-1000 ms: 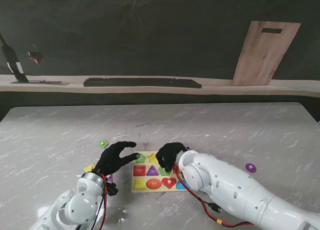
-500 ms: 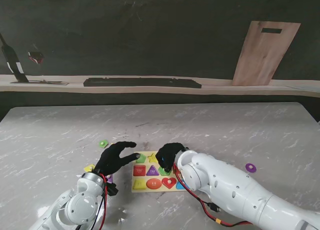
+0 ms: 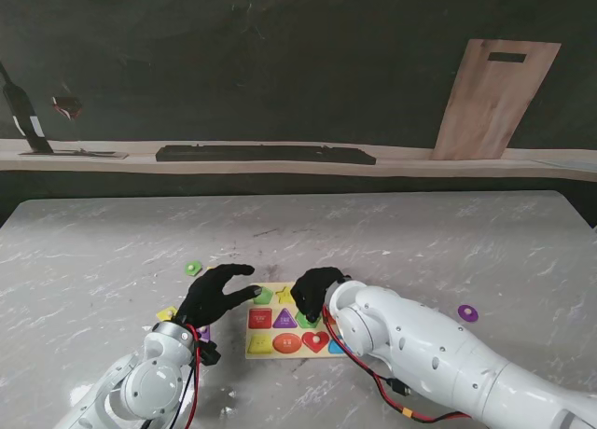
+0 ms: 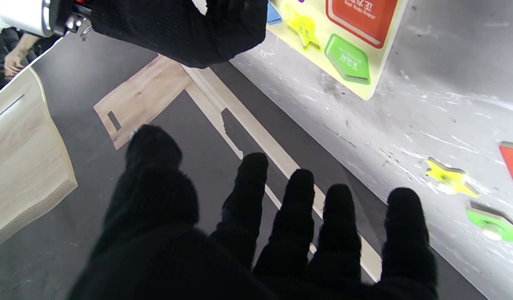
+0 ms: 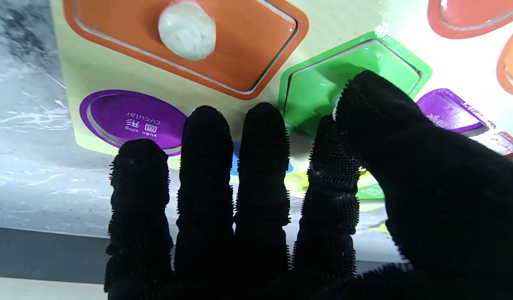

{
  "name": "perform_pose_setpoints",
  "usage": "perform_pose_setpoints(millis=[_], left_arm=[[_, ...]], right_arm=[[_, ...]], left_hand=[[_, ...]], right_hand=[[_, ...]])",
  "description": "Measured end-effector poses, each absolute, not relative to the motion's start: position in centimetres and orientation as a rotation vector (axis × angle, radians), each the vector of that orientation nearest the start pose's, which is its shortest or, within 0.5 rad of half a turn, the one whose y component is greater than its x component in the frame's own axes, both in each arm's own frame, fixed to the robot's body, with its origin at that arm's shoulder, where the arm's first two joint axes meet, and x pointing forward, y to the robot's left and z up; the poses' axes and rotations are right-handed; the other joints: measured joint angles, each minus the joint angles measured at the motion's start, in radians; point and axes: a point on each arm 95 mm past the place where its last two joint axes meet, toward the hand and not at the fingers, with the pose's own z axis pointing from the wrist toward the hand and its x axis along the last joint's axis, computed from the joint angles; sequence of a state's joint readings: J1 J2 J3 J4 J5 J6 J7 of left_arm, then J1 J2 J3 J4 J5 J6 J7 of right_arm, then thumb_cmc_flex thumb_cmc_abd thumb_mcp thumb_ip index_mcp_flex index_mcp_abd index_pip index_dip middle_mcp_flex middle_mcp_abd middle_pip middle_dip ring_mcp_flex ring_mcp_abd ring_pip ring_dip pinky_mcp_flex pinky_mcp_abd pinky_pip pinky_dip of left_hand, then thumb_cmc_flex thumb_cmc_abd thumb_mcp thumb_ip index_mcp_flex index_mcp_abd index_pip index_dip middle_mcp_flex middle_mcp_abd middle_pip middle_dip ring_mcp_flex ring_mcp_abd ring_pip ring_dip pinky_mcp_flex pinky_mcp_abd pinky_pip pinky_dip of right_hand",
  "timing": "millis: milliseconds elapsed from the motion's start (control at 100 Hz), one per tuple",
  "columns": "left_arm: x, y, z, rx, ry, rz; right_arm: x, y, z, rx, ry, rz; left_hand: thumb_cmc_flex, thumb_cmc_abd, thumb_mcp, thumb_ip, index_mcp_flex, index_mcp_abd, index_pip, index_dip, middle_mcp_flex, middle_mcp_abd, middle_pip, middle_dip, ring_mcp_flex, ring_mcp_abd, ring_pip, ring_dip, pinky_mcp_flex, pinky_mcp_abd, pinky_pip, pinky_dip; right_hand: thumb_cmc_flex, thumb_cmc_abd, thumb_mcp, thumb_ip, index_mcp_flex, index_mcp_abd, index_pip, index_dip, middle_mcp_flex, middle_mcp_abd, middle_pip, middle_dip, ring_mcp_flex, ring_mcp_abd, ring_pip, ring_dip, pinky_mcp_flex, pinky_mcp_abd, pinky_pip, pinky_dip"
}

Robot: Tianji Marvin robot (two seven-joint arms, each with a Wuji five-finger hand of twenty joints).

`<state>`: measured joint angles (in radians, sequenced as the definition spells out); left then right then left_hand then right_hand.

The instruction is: Fit puzzle pieces into a puzzle board

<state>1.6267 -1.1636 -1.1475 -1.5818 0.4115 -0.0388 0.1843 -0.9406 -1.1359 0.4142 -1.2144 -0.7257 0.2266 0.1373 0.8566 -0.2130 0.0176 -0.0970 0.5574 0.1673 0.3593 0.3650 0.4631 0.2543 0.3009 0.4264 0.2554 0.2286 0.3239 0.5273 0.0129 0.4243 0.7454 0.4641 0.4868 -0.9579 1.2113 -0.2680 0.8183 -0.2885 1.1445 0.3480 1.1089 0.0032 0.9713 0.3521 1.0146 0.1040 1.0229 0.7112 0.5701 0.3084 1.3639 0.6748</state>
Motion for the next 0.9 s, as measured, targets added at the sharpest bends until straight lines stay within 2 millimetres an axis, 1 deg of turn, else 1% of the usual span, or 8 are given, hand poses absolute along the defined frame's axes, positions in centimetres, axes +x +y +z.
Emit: perform_pose_setpoints(millis=[270, 370, 530, 550, 570, 590, 700, 900], left_arm=[[37.47, -3.33, -35.21, -1.778, 1.050, -1.910], [37.47, -3.33, -35.21, -1.778, 1.050, -1.910], [37.48, -3.33, -35.22, -1.778, 1.050, -1.910], [37.48, -3.33, -35.22, -1.778, 1.050, -1.910], [37.48, -3.34, -35.22, -1.778, 1.050, -1.910], [37.48, -3.34, -35.22, -1.779, 1.050, -1.910], [37.48, -3.34, -35.23, -1.780, 1.050, -1.909], [37.48, -3.34, -35.25, -1.781, 1.050, -1.909]], right_arm=[[46.38, 11.75, -36.84, 1.082, 1.975, 1.166], [46.28, 11.71, -36.87, 1.023, 1.969, 1.164], [46.11, 11.52, -36.88, 0.984, 1.966, 1.174], [46.08, 11.50, -36.85, 0.983, 1.964, 1.177], [46.04, 11.48, -36.81, 0.980, 1.962, 1.181], [46.00, 11.47, -36.77, 0.977, 1.960, 1.185], [45.80, 11.47, -36.52, 0.959, 1.942, 1.206], [45.57, 11.45, -36.00, 0.938, 1.921, 1.233]], left_hand=[[0.000, 0.000, 0.000, 0.000, 0.000, 0.000, 0.000, 0.000, 0.000, 0.000, 0.000, 0.000, 0.000, 0.000, 0.000, 0.000, 0.000, 0.000, 0.000, 0.000], [0.000, 0.000, 0.000, 0.000, 0.000, 0.000, 0.000, 0.000, 0.000, 0.000, 0.000, 0.000, 0.000, 0.000, 0.000, 0.000, 0.000, 0.000, 0.000, 0.000], [0.000, 0.000, 0.000, 0.000, 0.000, 0.000, 0.000, 0.000, 0.000, 0.000, 0.000, 0.000, 0.000, 0.000, 0.000, 0.000, 0.000, 0.000, 0.000, 0.000], [0.000, 0.000, 0.000, 0.000, 0.000, 0.000, 0.000, 0.000, 0.000, 0.000, 0.000, 0.000, 0.000, 0.000, 0.000, 0.000, 0.000, 0.000, 0.000, 0.000], [0.000, 0.000, 0.000, 0.000, 0.000, 0.000, 0.000, 0.000, 0.000, 0.000, 0.000, 0.000, 0.000, 0.000, 0.000, 0.000, 0.000, 0.000, 0.000, 0.000], [0.000, 0.000, 0.000, 0.000, 0.000, 0.000, 0.000, 0.000, 0.000, 0.000, 0.000, 0.000, 0.000, 0.000, 0.000, 0.000, 0.000, 0.000, 0.000, 0.000], [0.000, 0.000, 0.000, 0.000, 0.000, 0.000, 0.000, 0.000, 0.000, 0.000, 0.000, 0.000, 0.000, 0.000, 0.000, 0.000, 0.000, 0.000, 0.000, 0.000], [0.000, 0.000, 0.000, 0.000, 0.000, 0.000, 0.000, 0.000, 0.000, 0.000, 0.000, 0.000, 0.000, 0.000, 0.000, 0.000, 0.000, 0.000, 0.000, 0.000]], right_hand=[[-0.062, 0.046, -0.054, 0.014, 0.010, 0.009, 0.008, 0.001, 0.000, 0.002, 0.002, 0.042, 0.000, 0.002, 0.011, 0.000, -0.004, 0.012, 0.009, 0.005], [-0.102, 0.067, -0.078, 0.018, 0.011, 0.011, 0.008, 0.001, 0.000, 0.002, 0.005, 0.053, 0.000, 0.002, 0.023, 0.000, -0.004, 0.013, 0.013, 0.011], [-0.150, 0.148, -0.136, 0.019, 0.020, 0.032, -0.007, 0.018, 0.000, 0.002, 0.013, 0.063, 0.000, 0.002, 0.026, 0.000, -0.006, 0.013, 0.020, 0.013], [-0.162, 0.169, -0.157, 0.008, 0.024, 0.035, -0.018, 0.024, 0.000, 0.002, 0.013, 0.063, 0.000, 0.002, 0.026, 0.000, -0.006, 0.013, 0.020, 0.014], [-0.173, 0.171, -0.165, 0.009, 0.031, 0.036, -0.019, 0.026, 0.000, 0.003, 0.013, 0.063, 0.000, 0.002, 0.026, 0.000, -0.006, 0.013, 0.020, 0.014], [-0.183, 0.184, -0.170, 0.027, 0.031, 0.038, -0.021, 0.031, 0.000, 0.003, 0.013, 0.063, 0.000, 0.002, 0.026, 0.000, -0.006, 0.013, 0.021, 0.014], [-0.193, 0.206, -0.189, 0.035, 0.031, 0.045, -0.031, 0.050, 0.000, 0.003, 0.013, 0.067, 0.000, 0.002, 0.027, 0.000, -0.006, 0.013, 0.021, 0.014], [-0.209, 0.230, -0.202, 0.045, 0.031, 0.047, -0.047, 0.052, 0.000, 0.003, 0.013, 0.068, 0.000, 0.002, 0.027, 0.000, -0.006, 0.013, 0.021, 0.014]])
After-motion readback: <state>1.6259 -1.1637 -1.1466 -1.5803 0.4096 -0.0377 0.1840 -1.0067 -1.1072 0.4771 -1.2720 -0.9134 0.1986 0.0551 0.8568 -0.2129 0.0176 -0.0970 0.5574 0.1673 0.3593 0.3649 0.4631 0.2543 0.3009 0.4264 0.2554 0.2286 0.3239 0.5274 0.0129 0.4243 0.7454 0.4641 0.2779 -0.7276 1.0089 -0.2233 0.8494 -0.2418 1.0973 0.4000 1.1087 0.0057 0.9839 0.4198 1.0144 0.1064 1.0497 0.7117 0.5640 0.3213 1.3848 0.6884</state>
